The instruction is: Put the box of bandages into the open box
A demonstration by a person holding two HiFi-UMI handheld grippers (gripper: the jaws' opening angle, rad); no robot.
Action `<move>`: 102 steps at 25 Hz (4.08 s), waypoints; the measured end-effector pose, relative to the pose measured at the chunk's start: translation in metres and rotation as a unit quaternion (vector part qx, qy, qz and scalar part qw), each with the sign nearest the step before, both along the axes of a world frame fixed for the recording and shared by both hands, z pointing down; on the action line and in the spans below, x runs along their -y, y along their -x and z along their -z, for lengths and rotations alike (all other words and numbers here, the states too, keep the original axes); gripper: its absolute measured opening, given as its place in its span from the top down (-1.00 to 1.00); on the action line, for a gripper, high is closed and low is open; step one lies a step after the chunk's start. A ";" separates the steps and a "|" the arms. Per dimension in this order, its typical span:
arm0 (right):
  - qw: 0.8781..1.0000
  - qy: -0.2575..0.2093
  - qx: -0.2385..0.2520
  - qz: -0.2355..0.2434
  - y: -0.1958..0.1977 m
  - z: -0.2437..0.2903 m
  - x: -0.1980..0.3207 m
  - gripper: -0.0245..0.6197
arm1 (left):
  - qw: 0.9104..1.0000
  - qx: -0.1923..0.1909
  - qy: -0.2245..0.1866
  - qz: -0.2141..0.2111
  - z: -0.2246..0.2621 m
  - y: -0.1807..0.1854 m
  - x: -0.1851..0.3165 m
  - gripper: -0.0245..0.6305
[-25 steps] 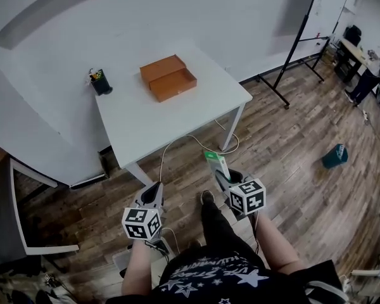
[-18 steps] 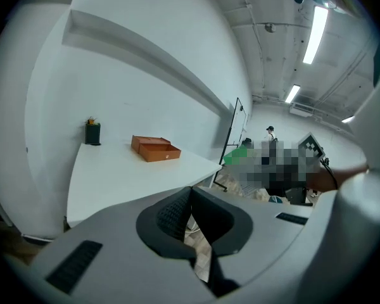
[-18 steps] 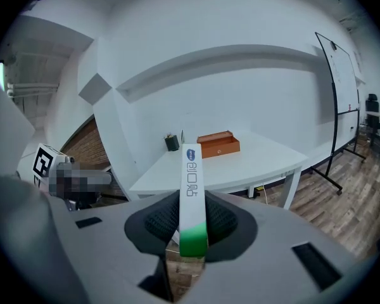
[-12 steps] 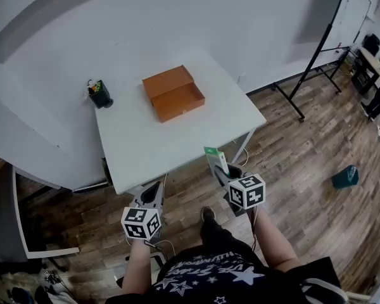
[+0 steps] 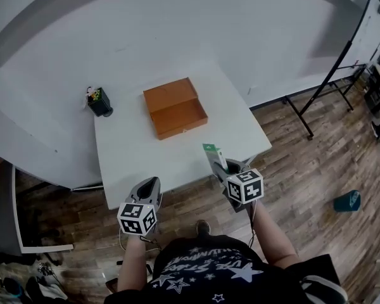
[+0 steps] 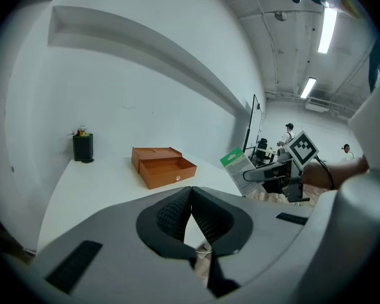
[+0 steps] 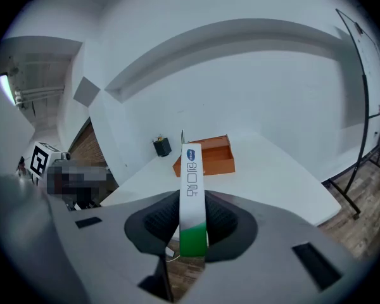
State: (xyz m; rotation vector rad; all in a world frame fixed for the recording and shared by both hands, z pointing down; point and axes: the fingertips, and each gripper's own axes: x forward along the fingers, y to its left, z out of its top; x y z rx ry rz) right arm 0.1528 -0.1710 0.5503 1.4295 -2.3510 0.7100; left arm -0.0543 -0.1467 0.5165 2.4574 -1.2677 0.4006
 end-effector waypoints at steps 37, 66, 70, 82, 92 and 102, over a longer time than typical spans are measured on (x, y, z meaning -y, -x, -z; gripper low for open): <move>0.970 0.002 -0.173 0.169 0.072 -0.017 0.281 0.59 | 0.998 -0.013 0.020 0.058 -0.015 0.060 0.256 0.86; 0.904 0.080 -0.275 0.318 0.110 -0.092 0.316 0.58 | 0.997 -0.012 0.066 0.036 -0.052 0.052 0.299 0.86; 0.904 0.074 -0.275 0.320 0.111 -0.092 0.315 0.58 | 0.997 -0.012 0.065 0.038 -0.051 0.052 0.295 0.86; 0.929 0.014 -0.261 0.260 0.092 -0.057 0.308 0.45 | 0.998 -0.010 0.040 0.042 -0.031 0.048 0.269 0.86; 0.960 -0.049 -0.215 0.173 0.073 -0.005 0.276 0.46 | 0.999 -0.002 0.004 0.037 -0.004 0.035 0.233 0.86; 0.979 -0.106 -0.139 0.102 0.053 0.038 0.212 0.59 | 0.999 0.001 -0.015 0.040 0.009 0.029 0.169 0.86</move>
